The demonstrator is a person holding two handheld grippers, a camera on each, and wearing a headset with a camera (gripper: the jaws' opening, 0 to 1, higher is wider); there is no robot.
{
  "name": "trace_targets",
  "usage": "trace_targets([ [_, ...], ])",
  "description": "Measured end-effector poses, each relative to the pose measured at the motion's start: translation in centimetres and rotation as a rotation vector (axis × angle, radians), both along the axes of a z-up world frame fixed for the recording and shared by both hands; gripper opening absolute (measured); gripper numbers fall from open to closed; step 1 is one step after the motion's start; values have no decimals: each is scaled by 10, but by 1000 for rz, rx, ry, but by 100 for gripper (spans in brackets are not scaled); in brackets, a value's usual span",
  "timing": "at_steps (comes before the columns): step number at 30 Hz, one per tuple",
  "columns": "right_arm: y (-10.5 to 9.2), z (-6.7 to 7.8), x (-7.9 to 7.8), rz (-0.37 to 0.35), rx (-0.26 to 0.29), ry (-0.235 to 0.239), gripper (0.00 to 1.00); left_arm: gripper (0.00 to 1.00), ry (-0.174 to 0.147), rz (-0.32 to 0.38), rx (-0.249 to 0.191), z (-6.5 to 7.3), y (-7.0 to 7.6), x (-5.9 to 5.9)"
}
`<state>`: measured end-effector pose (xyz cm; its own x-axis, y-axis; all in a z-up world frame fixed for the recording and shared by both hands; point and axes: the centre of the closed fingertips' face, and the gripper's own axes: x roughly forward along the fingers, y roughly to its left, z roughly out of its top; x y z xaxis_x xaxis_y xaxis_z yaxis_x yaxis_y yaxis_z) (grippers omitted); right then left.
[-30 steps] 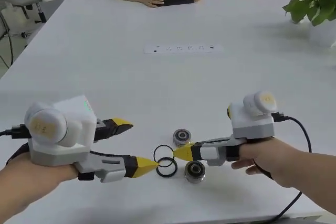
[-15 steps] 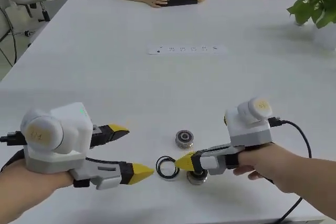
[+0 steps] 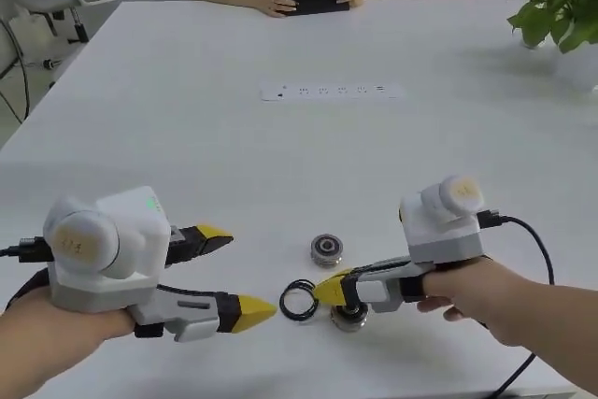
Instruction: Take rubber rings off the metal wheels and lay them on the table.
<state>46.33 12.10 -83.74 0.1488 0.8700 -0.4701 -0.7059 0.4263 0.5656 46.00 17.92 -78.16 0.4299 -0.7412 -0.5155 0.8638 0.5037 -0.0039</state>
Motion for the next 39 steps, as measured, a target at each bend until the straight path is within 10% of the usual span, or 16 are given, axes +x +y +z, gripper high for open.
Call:
trace_targets([
  [18,-9,20,13,-39,22,-78,15,59,1,26,-16,8,5,-3],
  [39,-40,82,9,-95,82,-261,28,60,-14,62,-53,33,11,-13],
])
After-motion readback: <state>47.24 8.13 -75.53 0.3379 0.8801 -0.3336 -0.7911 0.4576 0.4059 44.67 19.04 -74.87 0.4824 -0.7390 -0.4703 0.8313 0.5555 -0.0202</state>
